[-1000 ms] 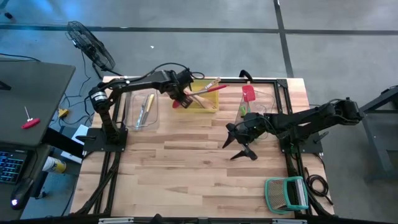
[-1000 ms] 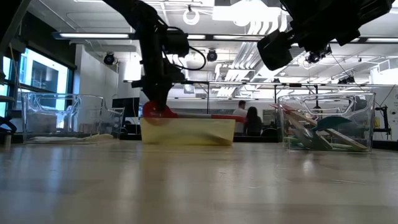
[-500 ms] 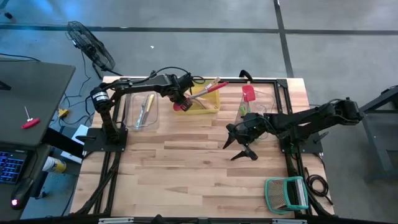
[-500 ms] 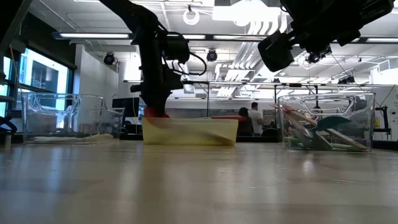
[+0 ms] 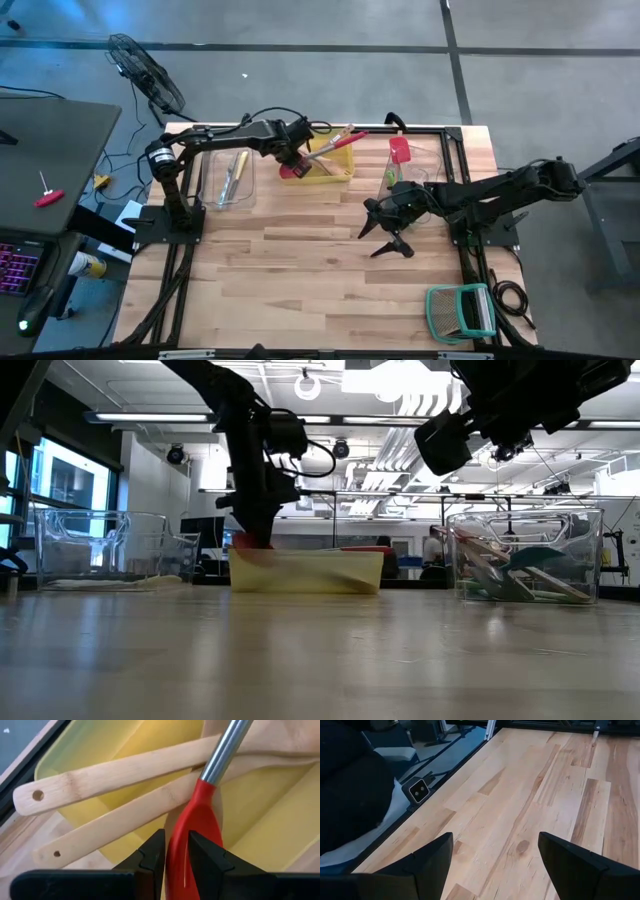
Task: Pick & Place Kitchen Items
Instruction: Put the red slotted serving spoon into the right yellow bin, then return to Home Position
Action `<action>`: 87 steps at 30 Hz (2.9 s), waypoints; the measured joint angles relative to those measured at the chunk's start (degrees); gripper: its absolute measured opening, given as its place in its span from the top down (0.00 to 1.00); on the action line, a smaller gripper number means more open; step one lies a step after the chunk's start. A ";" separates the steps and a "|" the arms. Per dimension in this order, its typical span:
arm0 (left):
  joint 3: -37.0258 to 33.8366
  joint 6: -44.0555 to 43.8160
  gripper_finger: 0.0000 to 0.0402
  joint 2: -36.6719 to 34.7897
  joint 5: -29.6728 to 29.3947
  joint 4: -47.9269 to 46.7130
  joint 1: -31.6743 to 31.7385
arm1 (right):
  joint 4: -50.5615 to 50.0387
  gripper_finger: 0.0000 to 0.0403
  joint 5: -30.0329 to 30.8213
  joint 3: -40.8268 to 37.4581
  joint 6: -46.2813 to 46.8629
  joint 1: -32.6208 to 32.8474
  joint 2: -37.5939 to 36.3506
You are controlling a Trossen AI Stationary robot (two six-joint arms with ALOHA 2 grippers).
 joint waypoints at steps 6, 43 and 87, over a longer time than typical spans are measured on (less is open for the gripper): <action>0.02 0.28 0.80 0.00 -3.91 -0.25 0.00 | -0.18 0.29 0.12 0.00 -0.39 0.00 0.00; 3.87 10.30 0.80 -14.28 -4.96 7.51 -5.70 | 0.89 0.29 2.42 -0.02 1.54 -0.98 -0.27; -50.69 2.07 1.00 -86.51 -2.41 32.13 -24.98 | -15.68 0.99 4.94 -9.41 6.82 -10.34 -50.05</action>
